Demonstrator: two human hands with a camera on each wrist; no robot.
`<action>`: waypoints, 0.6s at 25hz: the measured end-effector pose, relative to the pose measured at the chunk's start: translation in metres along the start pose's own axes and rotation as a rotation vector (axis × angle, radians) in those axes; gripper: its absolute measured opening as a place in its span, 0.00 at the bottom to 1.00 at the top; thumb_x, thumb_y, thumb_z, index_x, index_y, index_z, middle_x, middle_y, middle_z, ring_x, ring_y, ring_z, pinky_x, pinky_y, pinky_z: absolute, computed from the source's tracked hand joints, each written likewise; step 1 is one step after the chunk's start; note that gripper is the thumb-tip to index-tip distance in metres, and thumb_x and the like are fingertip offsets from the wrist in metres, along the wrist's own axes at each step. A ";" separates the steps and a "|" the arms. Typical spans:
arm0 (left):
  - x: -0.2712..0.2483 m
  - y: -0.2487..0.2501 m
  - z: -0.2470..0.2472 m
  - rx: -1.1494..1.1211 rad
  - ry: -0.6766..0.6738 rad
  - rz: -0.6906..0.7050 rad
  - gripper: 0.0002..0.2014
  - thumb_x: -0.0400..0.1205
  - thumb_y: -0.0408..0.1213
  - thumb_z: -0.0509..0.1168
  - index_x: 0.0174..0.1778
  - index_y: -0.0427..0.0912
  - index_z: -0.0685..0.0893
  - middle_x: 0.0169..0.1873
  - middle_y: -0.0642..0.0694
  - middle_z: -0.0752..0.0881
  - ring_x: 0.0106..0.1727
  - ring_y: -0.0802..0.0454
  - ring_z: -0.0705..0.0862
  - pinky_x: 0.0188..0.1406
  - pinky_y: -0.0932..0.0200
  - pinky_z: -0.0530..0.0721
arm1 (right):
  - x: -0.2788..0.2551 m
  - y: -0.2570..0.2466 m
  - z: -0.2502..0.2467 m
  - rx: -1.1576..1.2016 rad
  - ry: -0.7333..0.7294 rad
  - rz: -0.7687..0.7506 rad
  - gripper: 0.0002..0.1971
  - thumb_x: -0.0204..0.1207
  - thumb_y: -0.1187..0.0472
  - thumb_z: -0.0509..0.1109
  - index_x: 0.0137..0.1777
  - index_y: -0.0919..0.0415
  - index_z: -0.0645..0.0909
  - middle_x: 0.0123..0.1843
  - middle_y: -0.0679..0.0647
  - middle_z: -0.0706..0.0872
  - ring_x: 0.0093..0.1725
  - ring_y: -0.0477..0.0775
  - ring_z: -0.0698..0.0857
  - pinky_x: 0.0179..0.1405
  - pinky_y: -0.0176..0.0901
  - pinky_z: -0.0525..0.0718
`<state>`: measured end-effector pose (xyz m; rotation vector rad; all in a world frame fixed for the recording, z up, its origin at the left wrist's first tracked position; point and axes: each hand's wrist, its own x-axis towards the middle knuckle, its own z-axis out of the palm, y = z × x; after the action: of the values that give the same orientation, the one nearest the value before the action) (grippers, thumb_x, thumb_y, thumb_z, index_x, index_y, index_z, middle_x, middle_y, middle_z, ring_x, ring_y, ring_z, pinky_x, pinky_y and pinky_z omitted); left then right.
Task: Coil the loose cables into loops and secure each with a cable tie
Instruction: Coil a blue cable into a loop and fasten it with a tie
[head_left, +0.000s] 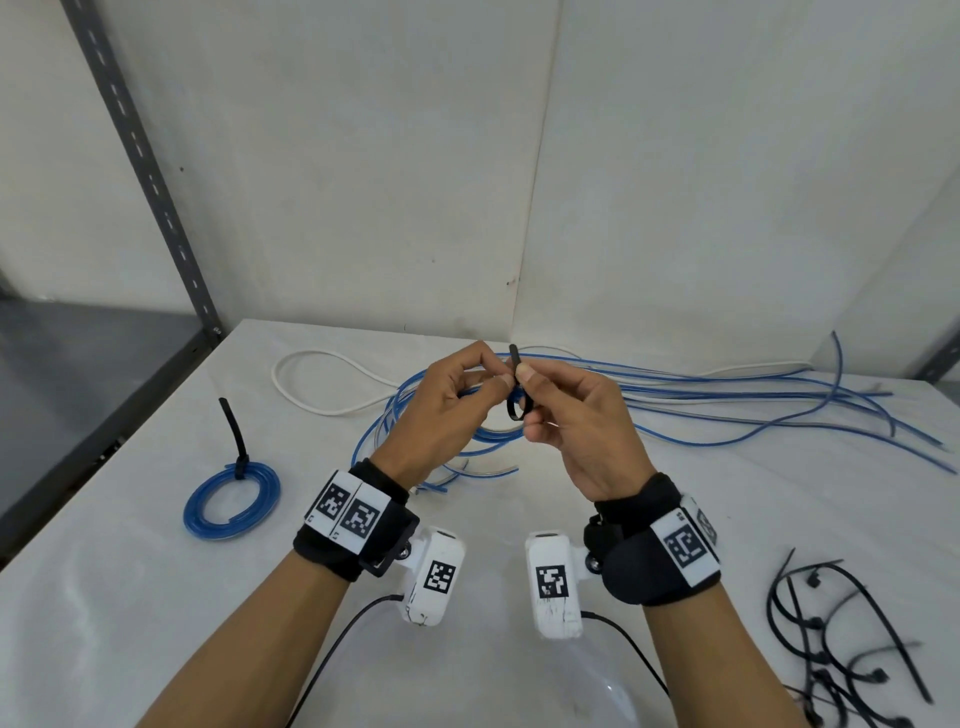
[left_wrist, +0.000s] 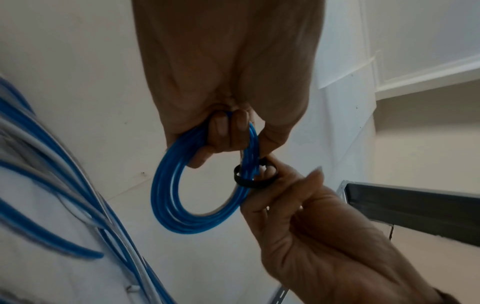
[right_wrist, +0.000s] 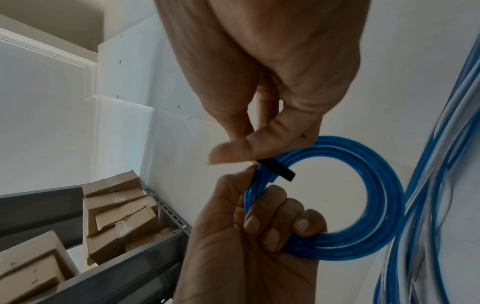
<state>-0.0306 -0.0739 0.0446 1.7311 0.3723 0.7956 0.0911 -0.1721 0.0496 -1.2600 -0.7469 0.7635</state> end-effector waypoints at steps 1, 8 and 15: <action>0.000 0.000 0.000 0.001 -0.003 -0.016 0.07 0.89 0.27 0.62 0.44 0.33 0.78 0.29 0.60 0.86 0.28 0.65 0.78 0.36 0.69 0.74 | 0.001 0.001 0.001 0.016 0.022 0.001 0.09 0.84 0.65 0.71 0.60 0.66 0.88 0.33 0.54 0.83 0.24 0.45 0.79 0.25 0.33 0.82; 0.001 -0.008 -0.006 -0.018 -0.068 -0.050 0.08 0.90 0.36 0.63 0.49 0.37 0.83 0.30 0.54 0.81 0.34 0.50 0.72 0.38 0.52 0.74 | 0.004 0.000 -0.001 0.044 0.090 -0.069 0.03 0.83 0.68 0.71 0.52 0.65 0.87 0.29 0.54 0.81 0.21 0.44 0.76 0.20 0.32 0.76; 0.004 -0.009 -0.007 0.011 -0.084 -0.126 0.06 0.90 0.38 0.63 0.56 0.42 0.86 0.33 0.47 0.86 0.31 0.54 0.73 0.35 0.58 0.75 | 0.004 0.002 -0.002 0.007 0.064 -0.103 0.04 0.84 0.67 0.70 0.54 0.66 0.86 0.28 0.54 0.82 0.23 0.45 0.77 0.21 0.34 0.76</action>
<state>-0.0311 -0.0639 0.0383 1.7267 0.4251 0.6289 0.0949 -0.1693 0.0477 -1.2247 -0.7509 0.6383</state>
